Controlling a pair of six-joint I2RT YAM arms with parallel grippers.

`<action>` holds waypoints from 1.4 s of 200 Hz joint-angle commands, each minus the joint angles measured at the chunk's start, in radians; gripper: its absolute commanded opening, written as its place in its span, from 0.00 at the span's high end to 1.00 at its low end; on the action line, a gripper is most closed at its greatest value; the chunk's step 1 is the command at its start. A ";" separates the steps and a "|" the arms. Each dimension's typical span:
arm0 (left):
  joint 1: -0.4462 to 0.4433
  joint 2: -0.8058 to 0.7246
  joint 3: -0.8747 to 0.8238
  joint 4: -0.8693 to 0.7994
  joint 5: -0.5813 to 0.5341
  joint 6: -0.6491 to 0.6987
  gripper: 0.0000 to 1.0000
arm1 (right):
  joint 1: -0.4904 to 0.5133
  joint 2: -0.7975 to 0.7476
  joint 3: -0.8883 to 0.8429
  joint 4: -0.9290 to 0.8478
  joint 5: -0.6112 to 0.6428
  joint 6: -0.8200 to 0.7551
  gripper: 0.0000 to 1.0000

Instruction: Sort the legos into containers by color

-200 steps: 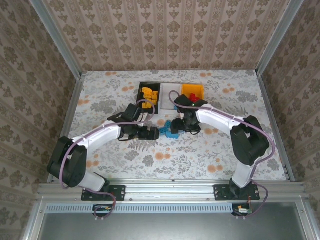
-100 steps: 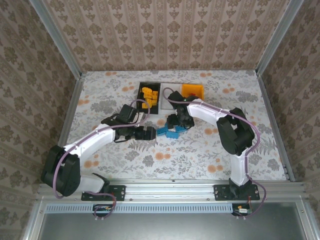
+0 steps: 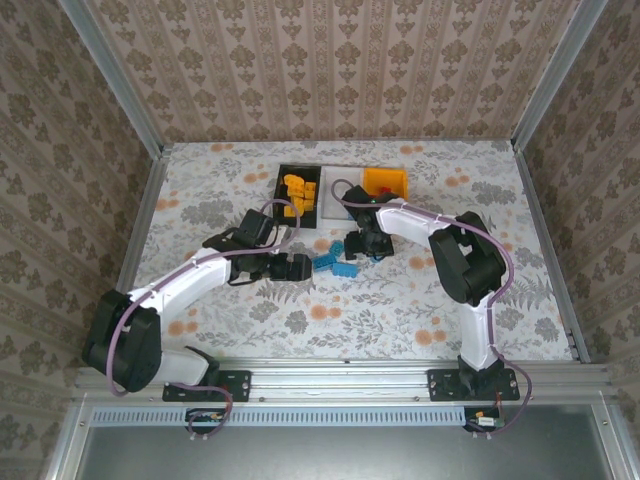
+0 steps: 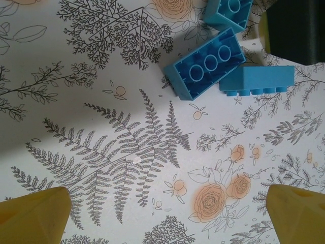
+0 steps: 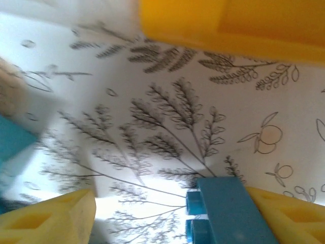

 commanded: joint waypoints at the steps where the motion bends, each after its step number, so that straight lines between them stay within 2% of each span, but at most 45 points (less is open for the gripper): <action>1: 0.008 0.018 -0.006 0.003 0.005 0.000 0.00 | -0.007 -0.005 -0.024 0.004 -0.005 0.007 0.36; 57: 0.008 0.013 -0.011 0.003 0.006 -0.003 0.00 | -0.010 -0.048 -0.057 0.015 0.004 0.017 0.68; 96: 0.008 0.004 -0.013 0.002 0.005 -0.007 0.00 | -0.012 -0.094 -0.054 -0.001 0.003 0.014 0.82; 141: 0.008 -0.005 -0.018 0.004 0.002 -0.005 0.00 | -0.016 -0.187 0.019 -0.064 -0.025 0.007 0.82; 186: 0.008 -0.006 -0.034 0.026 0.007 -0.014 0.00 | -0.022 -0.215 0.263 -0.122 0.012 -0.044 0.81; 221: 0.008 -0.024 -0.051 0.029 0.005 -0.019 0.00 | -0.028 -0.090 0.484 -0.137 0.091 -0.103 0.80; 280: 0.009 -0.054 -0.082 0.006 -0.012 -0.014 0.00 | -0.052 0.265 0.915 -0.249 0.085 -0.127 0.80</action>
